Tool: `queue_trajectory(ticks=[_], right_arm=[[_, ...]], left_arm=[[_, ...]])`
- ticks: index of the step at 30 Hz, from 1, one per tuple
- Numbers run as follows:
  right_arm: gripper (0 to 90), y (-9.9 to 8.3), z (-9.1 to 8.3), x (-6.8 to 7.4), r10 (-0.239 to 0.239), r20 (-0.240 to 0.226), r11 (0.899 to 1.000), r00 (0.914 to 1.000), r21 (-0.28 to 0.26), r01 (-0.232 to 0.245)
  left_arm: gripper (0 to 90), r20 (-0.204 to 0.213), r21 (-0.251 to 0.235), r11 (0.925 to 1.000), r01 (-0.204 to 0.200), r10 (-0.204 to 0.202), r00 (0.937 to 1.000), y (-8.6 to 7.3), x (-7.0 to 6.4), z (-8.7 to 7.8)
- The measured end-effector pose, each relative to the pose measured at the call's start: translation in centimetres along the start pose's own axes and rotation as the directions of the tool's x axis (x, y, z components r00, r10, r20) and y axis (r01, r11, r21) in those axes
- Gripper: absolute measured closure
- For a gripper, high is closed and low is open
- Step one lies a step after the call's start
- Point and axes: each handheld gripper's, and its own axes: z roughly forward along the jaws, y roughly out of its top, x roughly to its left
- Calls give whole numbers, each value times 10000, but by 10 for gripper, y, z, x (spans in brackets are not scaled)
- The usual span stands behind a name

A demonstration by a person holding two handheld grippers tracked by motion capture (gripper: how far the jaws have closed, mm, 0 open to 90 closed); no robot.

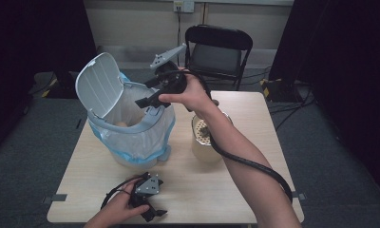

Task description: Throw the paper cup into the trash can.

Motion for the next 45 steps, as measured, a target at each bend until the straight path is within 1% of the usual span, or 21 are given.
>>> queue_trajectory(ticks=[5, 9, 12, 15, 18, 20, 21, 23, 25, 26, 27, 28, 30, 31, 32, 35, 37, 39, 40, 42, 45], right_arm=[[152, -16, -19, -2, 204, 194, 9997, 9996, -126, -202], [152, -28, -35, -3, 372, 332, 9988, 9988, -346, -360], [148, -39, -47, -3, 530, 515, 9982, 9973, -324, -514], [147, -48, -58, -3, 663, 638, 9974, 9958, -326, -643], [147, -57, -66, -2, 695, 786, 9973, 9945, -278, -675], [147, -60, -68, -2, 710, 815, 9973, 9941, -269, -690], [145, -66, -72, -1, 768, 878, 9968, 9932, -298, -745], [146, -71, -74, 1, 804, 879, 9965, 9929, -310, -780], [145, -78, -76, 2, 825, 878, 9965, 9927, -201, -810], [145, -78, -76, 2, 825, 878, 9965, 9927, -201, -810], [146, -86, -77, 4, 864, 911, 9963, 9921, -89, -859], [145, -89, -78, 4, 895, 929, 9960, 9916, -76, -892], [145, -95, -79, 6, 903, 924, 9959, 9916, -105, -897], [145, -95, -79, 6, 903, 924, 9959, 9916, -105, -897], [144, -102, -80, 8, 1024, 928, 9947, 9904, -197, -1010], [145, -107, -80, 10, 1082, 909, 9941, 9900, -173, -1071], [145, -115, -79, 13, 1074, 963, 9942, 9895, -35, -1076], [145, -122, -77, 15, 1028, 941, 9942, 9902, 212, -1053], [145, -129, -75, 18, 890, 1001, 9943, 9910, 500, -944], [146, -135, -73, 20, 888, 944, 9933, 9916, 661, -952], [145, -143, -71, 24, 780, 1033, 9932, 9916, 781, -863]], left_arm=[[0, -82, -19, 10000, 15, -15, 10000, 0, 0, 0], [0, -102, 1, 10000, -19, 19, 9999, 0, 0, 0], [0, -99, -6, 10000, -13, 13, 9999, 0, 0, 0], [0, -153, -6, 10000, -90, 90, 9998, 0, 0, 0], [0, -161, 23, 10000, -96, 96, 9998, 0, 0, 0], [0, -147, 4, 10000, -92, 92, 9998, 0, 0, 0], [0, -154, 4, 9999, -100, 100, 9998, 0, 0, 0], [0, -155, 8, 10000, -100, 100, 9998, 0, 0, 0], [0, -156, 4, 10000, -100, 100, 9998, 0, 0, 0], [0, -156, 4, 10000, -100, 100, 9998, 0, 0, 0], [0, -153, 4, 10000, -100, 100, 9998, 0, 0, 0], [0, -149, 26, 9999, -105, 105, 9998, 0, 0, 0], [0, -153, 7, 10000, -99, 99, 9998, 0, 0, 0], [0, -153, 7, 10000, -99, 99, 9998, 0, 0, 0], [0, -154, 8, 9999, -100, 100, 9998, 0, 0, 0], [0, -170, 33, 9999, -96, 97, 9998, 0, 0, 0], [0, -157, 23, 10000, -97, 97, 9998, 0, 0, 0], [0, -207, -61, 9999, -82, 80, 9998, 0, 0, 1], [0, -209, -63, 9999, -80, 78, 9998, 0, 0, 1], [0, -204, -60, 10000, -76, 74, 9998, 0, 0, 1], [0, -206, -56, 10000, -81, 80, 9998, 0, 0, 1]])
